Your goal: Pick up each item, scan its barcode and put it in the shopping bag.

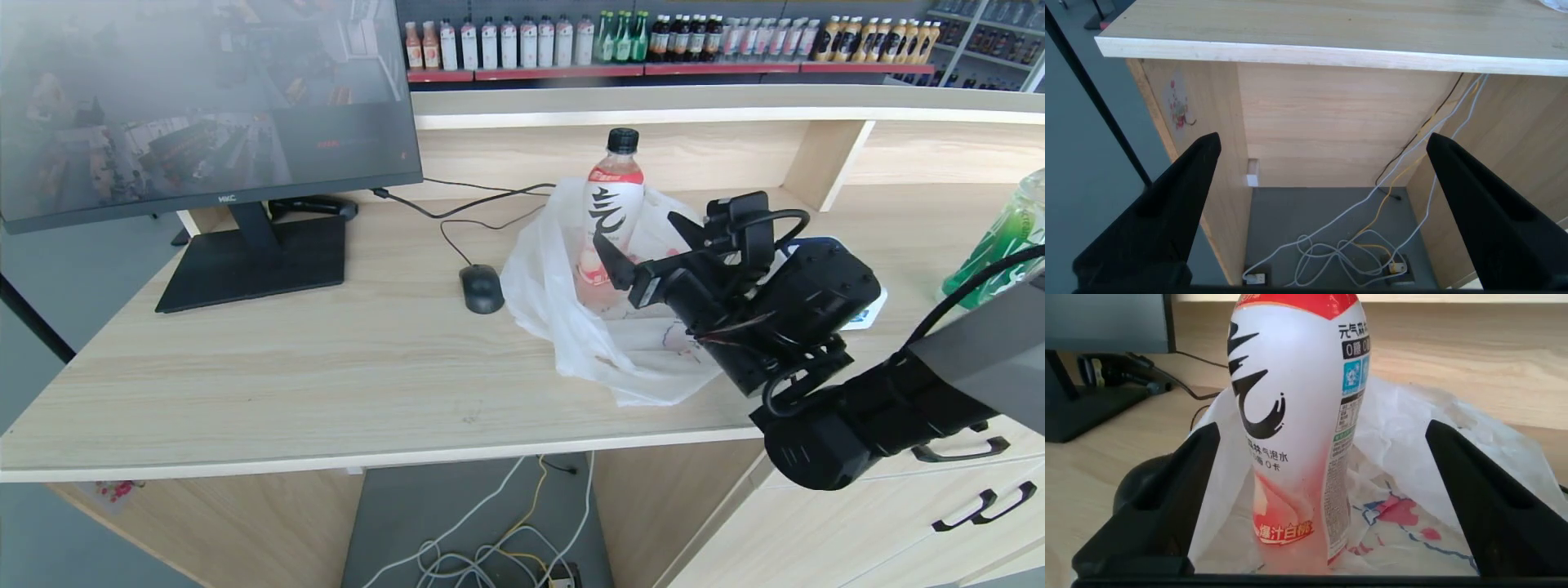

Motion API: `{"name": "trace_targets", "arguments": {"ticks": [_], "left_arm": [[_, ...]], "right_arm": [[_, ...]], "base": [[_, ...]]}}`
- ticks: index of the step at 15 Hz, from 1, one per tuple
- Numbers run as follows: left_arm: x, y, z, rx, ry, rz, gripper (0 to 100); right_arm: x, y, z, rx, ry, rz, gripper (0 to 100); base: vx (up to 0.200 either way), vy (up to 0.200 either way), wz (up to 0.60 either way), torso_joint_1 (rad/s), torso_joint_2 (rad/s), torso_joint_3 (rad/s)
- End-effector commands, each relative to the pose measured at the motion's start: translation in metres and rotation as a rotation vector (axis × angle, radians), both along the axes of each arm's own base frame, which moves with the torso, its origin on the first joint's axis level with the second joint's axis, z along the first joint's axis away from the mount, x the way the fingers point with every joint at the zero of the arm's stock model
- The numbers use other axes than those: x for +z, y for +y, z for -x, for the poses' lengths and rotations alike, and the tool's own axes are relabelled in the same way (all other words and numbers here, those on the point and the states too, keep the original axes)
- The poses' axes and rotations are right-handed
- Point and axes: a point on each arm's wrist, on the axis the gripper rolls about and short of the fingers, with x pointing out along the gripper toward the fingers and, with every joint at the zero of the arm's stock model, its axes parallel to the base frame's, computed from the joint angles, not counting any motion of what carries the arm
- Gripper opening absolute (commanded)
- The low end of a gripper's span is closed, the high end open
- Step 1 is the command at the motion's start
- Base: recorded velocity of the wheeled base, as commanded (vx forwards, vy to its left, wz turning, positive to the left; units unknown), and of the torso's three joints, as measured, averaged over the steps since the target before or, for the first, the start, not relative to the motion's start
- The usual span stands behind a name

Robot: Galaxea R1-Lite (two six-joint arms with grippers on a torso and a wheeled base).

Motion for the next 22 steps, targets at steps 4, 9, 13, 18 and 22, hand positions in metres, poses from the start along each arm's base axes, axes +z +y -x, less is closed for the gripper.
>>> {"name": "trace_targets", "arguments": {"ticks": [4, 9, 13, 18, 22], "left_arm": [[0.0, 0.0, 0.0, 0.0, -0.001, -0.001, 100], [0.0, 0.0, 0.0, 0.0, -0.001, -0.003, 100], [0.0, 0.0, 0.0, 0.0, -0.001, 0.001, 100], [0.0, 0.0, 0.0, 0.0, -0.001, 0.001, 100], [0.0, 0.0, 0.0, -0.001, -0.001, -0.001, 100]], "right_arm": [[0.004, -0.054, 0.106, 0.003, 0.072, 0.034, 100], [-0.011, -0.091, 0.173, 0.02, 0.161, 0.003, 100], [-0.006, -0.096, 0.183, 0.014, 0.125, 0.001, 100], [-0.001, -0.09, 0.174, -0.001, 0.082, 0.054, 100], [-0.002, -0.091, 0.175, -0.001, 0.091, 0.052, 100]], "base": [[0.0, 0.0, 0.0, 0.0, 0.0, 0.0], [0.0, 0.0, 0.0, 0.0, 0.0, 0.0], [0.0, 0.0, 0.0, 0.0, 0.0, 0.0], [-0.12, 0.0, 0.0, 0.0, 0.0, 0.001], [-0.05, 0.0, 0.0, 0.001, 0.0, 0.001]]}}
